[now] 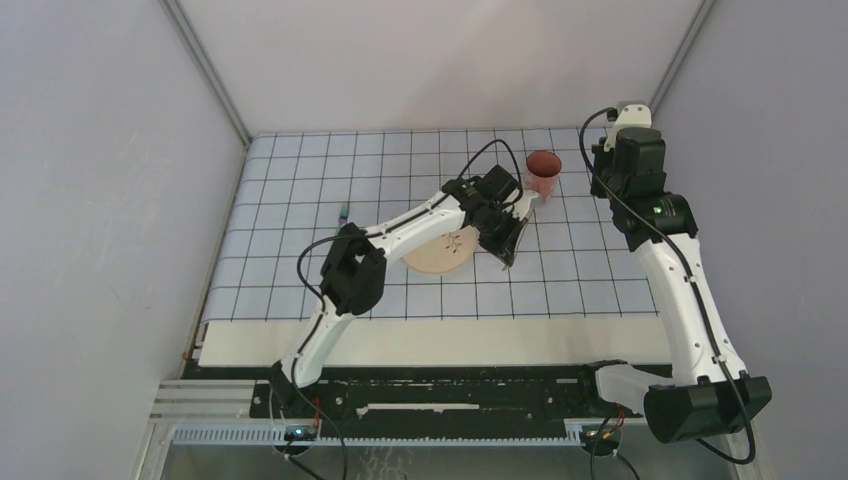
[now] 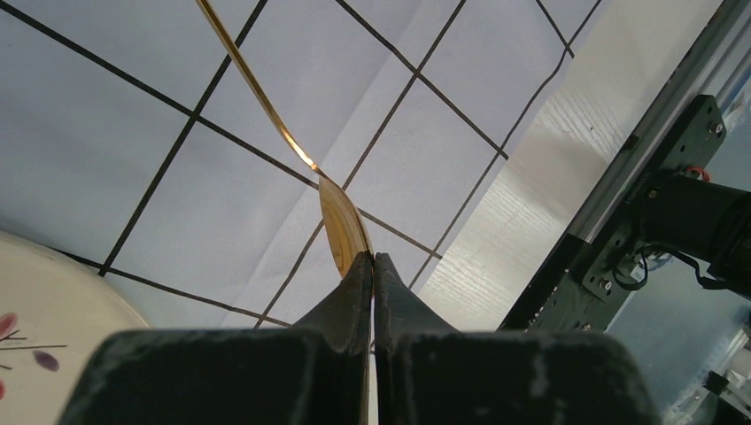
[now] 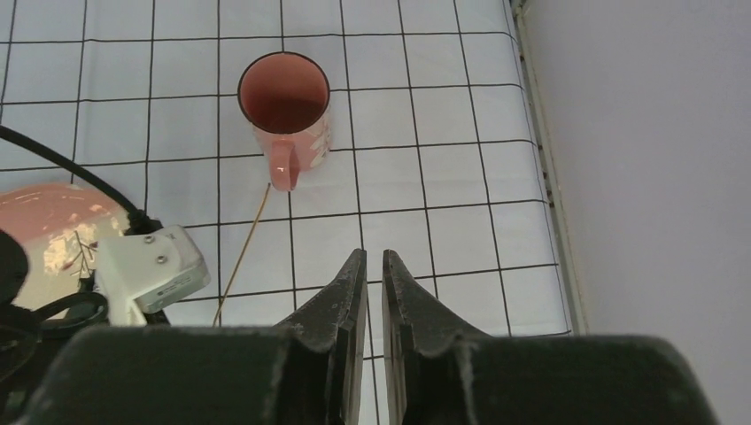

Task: Set the dinner table for one person
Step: Place the spoon on the napkin.

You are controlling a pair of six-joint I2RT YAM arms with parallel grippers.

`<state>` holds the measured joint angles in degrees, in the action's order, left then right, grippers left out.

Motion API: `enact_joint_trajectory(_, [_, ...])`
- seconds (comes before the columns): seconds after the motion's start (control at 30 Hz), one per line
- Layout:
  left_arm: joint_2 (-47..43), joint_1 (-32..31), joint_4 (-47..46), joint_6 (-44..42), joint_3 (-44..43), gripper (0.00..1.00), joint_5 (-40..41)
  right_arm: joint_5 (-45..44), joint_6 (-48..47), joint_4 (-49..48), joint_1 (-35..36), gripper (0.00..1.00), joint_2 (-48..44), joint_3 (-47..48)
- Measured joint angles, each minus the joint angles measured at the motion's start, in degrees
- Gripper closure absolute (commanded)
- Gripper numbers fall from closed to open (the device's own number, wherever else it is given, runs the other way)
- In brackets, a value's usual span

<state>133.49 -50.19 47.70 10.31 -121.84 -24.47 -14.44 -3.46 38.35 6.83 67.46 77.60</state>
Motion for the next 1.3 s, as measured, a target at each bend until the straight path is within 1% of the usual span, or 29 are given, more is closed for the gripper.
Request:
enact_joint_trajectory(0.3, [2.4,-0.7,-2.1,4.1,0.3,1.0,-0.2,2.6,0.3,1.1,0.0,0.81,-0.2,-1.2])
enact_joint_trajectory(0.47, [1.8,-0.8,-5.0,6.1,2.7,1.0,0.5,2.9,0.3,1.4,0.0,0.81,-0.2,-1.2])
enact_joint_trajectory(0.67, [1.7,-0.8,-6.4,8.8,5.9,1.0,6.3,3.0,0.5,1.4,0.0,0.81,-0.2,-1.2])
enact_joint_trajectory(0.93, [1.0,-0.8,-6.9,10.2,5.6,1.0,14.8,3.0,0.8,1.3,0.0,0.81,-0.2,-1.2])
enact_joint_trajectory(1.07, [1.0,-0.8,-6.2,11.0,3.6,1.0,16.9,3.0,0.8,1.4,0.0,0.81,-0.2,-1.2])
enact_joint_trajectory(1.3, [1.0,-0.8,-5.9,14.1,-5.2,1.0,17.6,3.0,0.8,1.6,0.0,0.81,-0.2,-1.2])
